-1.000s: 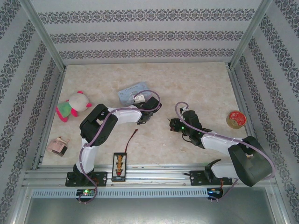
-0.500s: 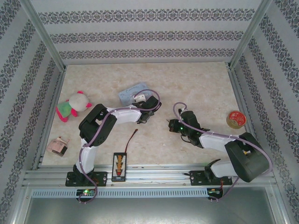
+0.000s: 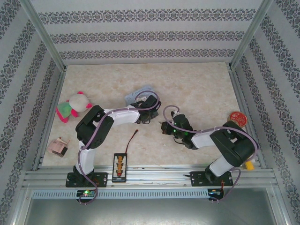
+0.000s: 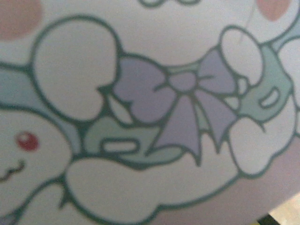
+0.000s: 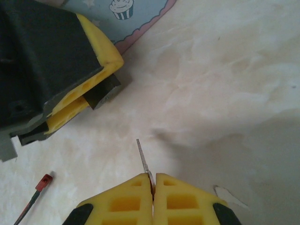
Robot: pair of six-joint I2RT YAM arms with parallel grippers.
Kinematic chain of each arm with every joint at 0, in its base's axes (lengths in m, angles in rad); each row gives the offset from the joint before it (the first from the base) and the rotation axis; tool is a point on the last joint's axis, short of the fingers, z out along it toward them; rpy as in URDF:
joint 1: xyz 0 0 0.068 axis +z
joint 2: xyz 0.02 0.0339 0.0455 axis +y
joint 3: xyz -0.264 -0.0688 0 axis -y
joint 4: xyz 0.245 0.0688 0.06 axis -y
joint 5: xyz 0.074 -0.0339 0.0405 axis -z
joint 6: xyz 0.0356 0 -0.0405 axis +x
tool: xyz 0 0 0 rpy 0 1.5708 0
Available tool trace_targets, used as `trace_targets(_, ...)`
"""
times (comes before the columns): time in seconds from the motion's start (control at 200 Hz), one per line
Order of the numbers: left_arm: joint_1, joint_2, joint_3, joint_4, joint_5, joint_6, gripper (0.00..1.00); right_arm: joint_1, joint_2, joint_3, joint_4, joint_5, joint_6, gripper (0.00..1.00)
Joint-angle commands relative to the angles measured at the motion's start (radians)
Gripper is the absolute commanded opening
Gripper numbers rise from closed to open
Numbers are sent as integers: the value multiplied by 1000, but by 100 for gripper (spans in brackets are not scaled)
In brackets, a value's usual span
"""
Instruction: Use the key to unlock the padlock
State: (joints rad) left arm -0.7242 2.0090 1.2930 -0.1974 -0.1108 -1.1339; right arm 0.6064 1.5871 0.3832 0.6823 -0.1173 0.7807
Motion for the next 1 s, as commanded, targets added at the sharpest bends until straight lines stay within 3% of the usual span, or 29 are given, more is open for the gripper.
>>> trace_targets(0.0,16,-42,-26,19,83,-50,5,16,46,-3,164,30,17,0)
trace_targets(0.295,32,-47,-64,53,122,-98,6,26,133,-26,338,44,40,0)
trace_targets(0.994,35,-35,-91,122,154,-142,6,56,202,-33,446,94,90,0)
